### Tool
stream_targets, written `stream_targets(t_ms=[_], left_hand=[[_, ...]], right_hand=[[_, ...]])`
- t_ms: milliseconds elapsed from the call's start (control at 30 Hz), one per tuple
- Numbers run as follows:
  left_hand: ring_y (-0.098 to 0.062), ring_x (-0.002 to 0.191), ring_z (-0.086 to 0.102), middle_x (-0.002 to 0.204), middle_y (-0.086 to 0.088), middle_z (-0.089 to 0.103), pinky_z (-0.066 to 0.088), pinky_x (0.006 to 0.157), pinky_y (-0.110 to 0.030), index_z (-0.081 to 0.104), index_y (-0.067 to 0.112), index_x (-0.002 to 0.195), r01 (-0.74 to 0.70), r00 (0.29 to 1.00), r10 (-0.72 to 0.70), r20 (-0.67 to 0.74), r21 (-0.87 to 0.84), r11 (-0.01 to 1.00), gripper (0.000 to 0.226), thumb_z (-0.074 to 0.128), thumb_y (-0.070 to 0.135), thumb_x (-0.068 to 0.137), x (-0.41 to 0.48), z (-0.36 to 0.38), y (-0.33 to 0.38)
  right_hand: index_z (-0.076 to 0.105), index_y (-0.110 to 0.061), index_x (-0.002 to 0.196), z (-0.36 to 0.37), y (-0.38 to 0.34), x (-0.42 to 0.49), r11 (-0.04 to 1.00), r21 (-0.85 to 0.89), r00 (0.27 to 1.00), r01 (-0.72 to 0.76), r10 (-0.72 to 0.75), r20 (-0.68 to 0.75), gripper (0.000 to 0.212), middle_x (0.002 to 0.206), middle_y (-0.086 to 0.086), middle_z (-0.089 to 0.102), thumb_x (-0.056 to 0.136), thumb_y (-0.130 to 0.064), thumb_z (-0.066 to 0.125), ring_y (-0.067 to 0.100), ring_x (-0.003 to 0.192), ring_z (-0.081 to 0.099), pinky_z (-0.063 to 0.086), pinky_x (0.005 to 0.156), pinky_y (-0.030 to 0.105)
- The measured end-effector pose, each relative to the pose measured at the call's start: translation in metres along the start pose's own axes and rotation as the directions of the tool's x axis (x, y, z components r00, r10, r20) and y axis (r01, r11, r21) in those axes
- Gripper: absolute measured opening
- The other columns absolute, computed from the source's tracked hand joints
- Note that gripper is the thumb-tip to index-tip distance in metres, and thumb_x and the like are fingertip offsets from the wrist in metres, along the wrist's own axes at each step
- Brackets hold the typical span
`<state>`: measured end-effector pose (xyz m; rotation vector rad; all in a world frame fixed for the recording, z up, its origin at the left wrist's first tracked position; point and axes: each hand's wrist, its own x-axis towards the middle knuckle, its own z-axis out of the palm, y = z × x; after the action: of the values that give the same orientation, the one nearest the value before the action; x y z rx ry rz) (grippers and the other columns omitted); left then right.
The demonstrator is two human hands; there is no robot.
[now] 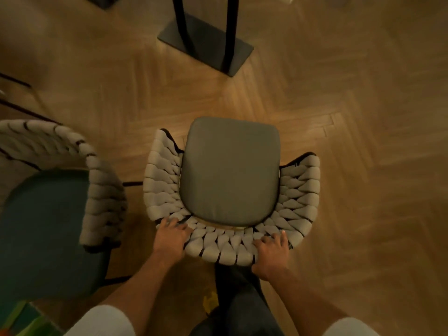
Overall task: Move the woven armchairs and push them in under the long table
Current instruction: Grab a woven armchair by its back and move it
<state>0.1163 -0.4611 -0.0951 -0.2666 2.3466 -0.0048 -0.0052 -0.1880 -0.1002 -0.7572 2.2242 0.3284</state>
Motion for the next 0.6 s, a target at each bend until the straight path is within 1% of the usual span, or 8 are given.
stream_targets(t_ms=[167, 267, 367, 500, 600], left_hand=[[-0.024, 0.146, 0.029, 0.158, 0.006, 0.039, 0.015, 0.120, -0.048, 0.041, 0.034, 0.150, -0.017, 1.000, 0.017, 0.015, 0.013, 1.000, 0.066, 0.065, 0.032, 0.089, 0.060, -0.044, -0.037], [-0.025, 0.145, 0.030, 0.158, 0.006, 0.039, 0.019, 0.119, -0.046, 0.039, 0.034, 0.151, -0.032, 0.999, 0.032, 0.024, 0.014, 0.999, 0.067, 0.063, 0.028, 0.088, 0.091, -0.069, -0.058], [-0.025, 0.143, 0.034, 0.156, 0.006, 0.042, 0.021, 0.116, -0.045, 0.043, 0.033, 0.150, -0.051, 0.999, 0.051, 0.020, 0.005, 0.999, 0.060, 0.057, 0.025, 0.092, 0.117, -0.088, -0.080], [-0.024, 0.140, 0.036, 0.153, 0.007, 0.043, 0.024, 0.112, -0.043, 0.043, 0.035, 0.149, -0.072, 0.997, 0.072, 0.022, 0.023, 0.997, 0.060, 0.059, 0.033, 0.090, 0.150, -0.117, -0.113], [-0.024, 0.140, 0.036, 0.156, 0.008, 0.041, 0.025, 0.110, -0.043, 0.040, 0.037, 0.150, -0.080, 0.997, 0.079, 0.015, 0.050, 0.996, 0.064, 0.060, 0.029, 0.090, 0.174, -0.139, -0.142]], right_hand=[[0.047, -0.034, 0.146, -0.046, 0.004, 0.050, 0.997, 0.069, 1.000, 0.025, -0.025, -0.003, 0.075, 0.148, 0.000, 0.050, 0.074, -0.048, 0.060, 0.034, 0.146, 0.029, -0.005, 0.123, 0.058], [0.047, -0.034, 0.144, -0.072, 0.004, 0.083, 0.995, 0.093, 0.999, 0.027, -0.029, 0.017, 0.077, 0.147, -0.001, 0.049, 0.072, -0.056, 0.064, 0.033, 0.144, 0.029, 0.004, 0.121, 0.055], [0.050, -0.034, 0.142, -0.099, 0.003, 0.109, 0.994, 0.106, 0.999, 0.039, -0.040, 0.008, 0.075, 0.145, -0.002, 0.052, 0.072, -0.059, 0.063, 0.031, 0.140, 0.034, 0.013, 0.118, 0.052], [0.052, -0.032, 0.142, -0.136, -0.010, 0.140, 0.994, 0.102, 0.999, 0.033, -0.032, -0.014, 0.070, 0.144, -0.002, 0.053, 0.075, -0.051, 0.062, 0.029, 0.139, 0.036, 0.017, 0.118, 0.050], [0.057, -0.032, 0.138, -0.160, -0.024, 0.165, 0.995, 0.104, 0.999, 0.007, -0.004, -0.032, 0.069, 0.139, -0.001, 0.058, 0.072, -0.050, 0.065, 0.029, 0.135, 0.043, 0.024, 0.116, 0.050]])
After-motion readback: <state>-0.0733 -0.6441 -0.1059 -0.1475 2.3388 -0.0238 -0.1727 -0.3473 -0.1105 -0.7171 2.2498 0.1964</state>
